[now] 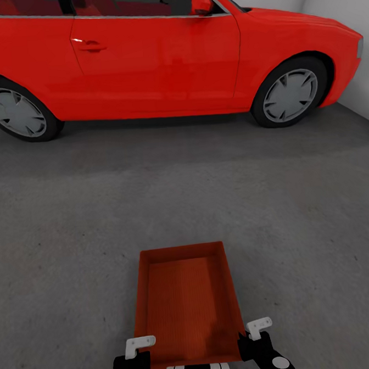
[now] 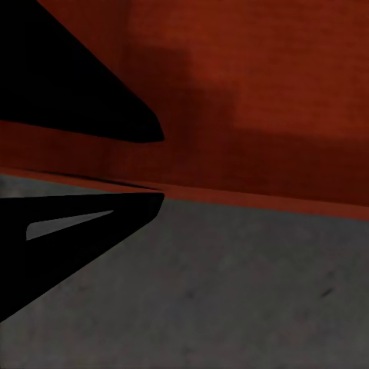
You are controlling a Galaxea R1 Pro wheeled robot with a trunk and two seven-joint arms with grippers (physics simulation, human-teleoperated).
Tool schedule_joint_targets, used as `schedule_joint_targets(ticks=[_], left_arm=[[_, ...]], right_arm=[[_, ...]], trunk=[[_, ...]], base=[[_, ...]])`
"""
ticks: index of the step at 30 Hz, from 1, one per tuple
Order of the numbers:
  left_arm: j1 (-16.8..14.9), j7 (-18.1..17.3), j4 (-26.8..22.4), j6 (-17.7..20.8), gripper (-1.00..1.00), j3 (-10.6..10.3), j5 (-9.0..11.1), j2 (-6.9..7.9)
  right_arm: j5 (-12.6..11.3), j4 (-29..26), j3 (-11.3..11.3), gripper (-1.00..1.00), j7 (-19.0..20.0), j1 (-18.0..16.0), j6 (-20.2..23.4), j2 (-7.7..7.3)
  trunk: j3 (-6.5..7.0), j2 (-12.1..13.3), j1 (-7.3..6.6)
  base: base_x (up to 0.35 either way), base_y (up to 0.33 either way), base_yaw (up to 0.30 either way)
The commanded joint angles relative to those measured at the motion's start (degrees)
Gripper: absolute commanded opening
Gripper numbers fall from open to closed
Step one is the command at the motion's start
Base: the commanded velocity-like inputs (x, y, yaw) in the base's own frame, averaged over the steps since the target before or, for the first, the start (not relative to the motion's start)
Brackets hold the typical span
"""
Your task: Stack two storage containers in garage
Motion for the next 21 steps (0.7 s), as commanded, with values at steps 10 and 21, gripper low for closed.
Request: schedule_joint_targets(ticks=[10,21], left_arm=[[0.5,0.2,0.0,-0.3,-1.0,0.6,-0.5,-0.98],[0.5,0.1,-0.1,-0.5,-1.0,0.8,-0.8,-1.27]], right_arm=[[0.5,0.1,-0.2,-1.0,0.6,0.0,0.1,0.17],[0.4,0.1,-0.1,-1.0,0.7,0.0,0.1,0.04]], trunk=[[-0.04,0.0,-0.01],[-0.04,0.0,-0.01]], base=[[0.0,0.0,0.0],[0.0,0.0,0.0]])
